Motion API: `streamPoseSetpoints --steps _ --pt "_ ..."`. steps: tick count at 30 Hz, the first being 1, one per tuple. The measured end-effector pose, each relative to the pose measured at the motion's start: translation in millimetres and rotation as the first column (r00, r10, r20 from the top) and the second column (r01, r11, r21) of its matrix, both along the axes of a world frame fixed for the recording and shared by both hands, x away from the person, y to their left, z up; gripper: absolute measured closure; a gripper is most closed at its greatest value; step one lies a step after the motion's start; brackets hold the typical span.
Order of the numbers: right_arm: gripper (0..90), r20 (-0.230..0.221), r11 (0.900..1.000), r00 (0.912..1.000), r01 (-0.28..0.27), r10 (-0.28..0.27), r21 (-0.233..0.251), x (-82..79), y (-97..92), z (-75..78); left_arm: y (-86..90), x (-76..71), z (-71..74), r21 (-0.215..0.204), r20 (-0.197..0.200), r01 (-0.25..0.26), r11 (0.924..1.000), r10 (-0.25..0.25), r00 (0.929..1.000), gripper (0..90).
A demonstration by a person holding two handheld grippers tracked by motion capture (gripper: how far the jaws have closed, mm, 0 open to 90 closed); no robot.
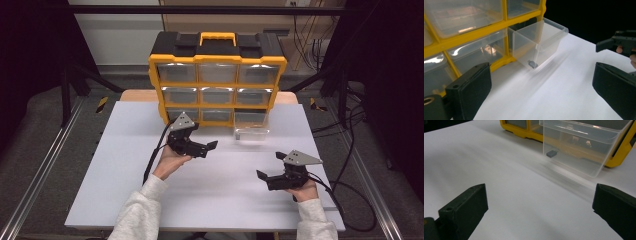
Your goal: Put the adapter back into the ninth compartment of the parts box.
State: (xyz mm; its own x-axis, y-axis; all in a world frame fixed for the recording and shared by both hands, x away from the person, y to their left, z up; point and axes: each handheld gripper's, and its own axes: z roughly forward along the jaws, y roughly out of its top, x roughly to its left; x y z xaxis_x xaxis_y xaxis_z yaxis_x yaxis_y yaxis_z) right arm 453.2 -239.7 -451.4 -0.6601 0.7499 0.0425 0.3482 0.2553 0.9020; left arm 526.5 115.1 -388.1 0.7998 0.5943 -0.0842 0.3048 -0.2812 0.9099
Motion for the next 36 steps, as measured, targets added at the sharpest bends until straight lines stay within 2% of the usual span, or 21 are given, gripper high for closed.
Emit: streamPoseSetpoints --steps 5,9,20,26,32,36 --pt "0.6 0.0 1.0 1.0 0.003 -0.003 -0.009 -0.1 2.7 1.1 11.6 -7.7 -8.8 0.005 0.001 -0.007 1.0 0.007 1.0 1.5" --pt "0.6 -0.002 0.9997 1.0 -0.002 0.002 -0.023 0.1 5.0 1.0 22.0 -11.4 -14.5 -0.017 -0.011 -0.016 0.9997 0.015 0.9998 1.7" --pt "0.6 -0.008 0.9992 1.0 -0.001 0.001 -0.04 0.9 9.5 3.0 51.1 -26.5 -21.2 -0.046 0.015 -0.041 0.9981 0.041 0.999 1.8" --pt "0.6 -0.011 0.9992 0.9999 0.009 -0.009 -0.039 1.6 9.8 3.8 71.2 -31.8 -30.4 -0.034 0.005 -0.067 0.9972 0.067 0.9977 1.8" --pt "0.6 -0.014 0.9993 0.9996 0.025 -0.025 -0.029 2.1 9.9 5.5 90.4 -37.4 -37.2 -0.058 0.003 -0.091 0.9941 0.091 0.9958 1.8" --pt "0.7 -0.016 0.9994 0.9994 0.03 -0.03 -0.02 1.9 9.9 7.0 99.8 -42.1 -42.5 -0.055 0.006 -0.102 0.9933 0.103 0.9947 1.8"
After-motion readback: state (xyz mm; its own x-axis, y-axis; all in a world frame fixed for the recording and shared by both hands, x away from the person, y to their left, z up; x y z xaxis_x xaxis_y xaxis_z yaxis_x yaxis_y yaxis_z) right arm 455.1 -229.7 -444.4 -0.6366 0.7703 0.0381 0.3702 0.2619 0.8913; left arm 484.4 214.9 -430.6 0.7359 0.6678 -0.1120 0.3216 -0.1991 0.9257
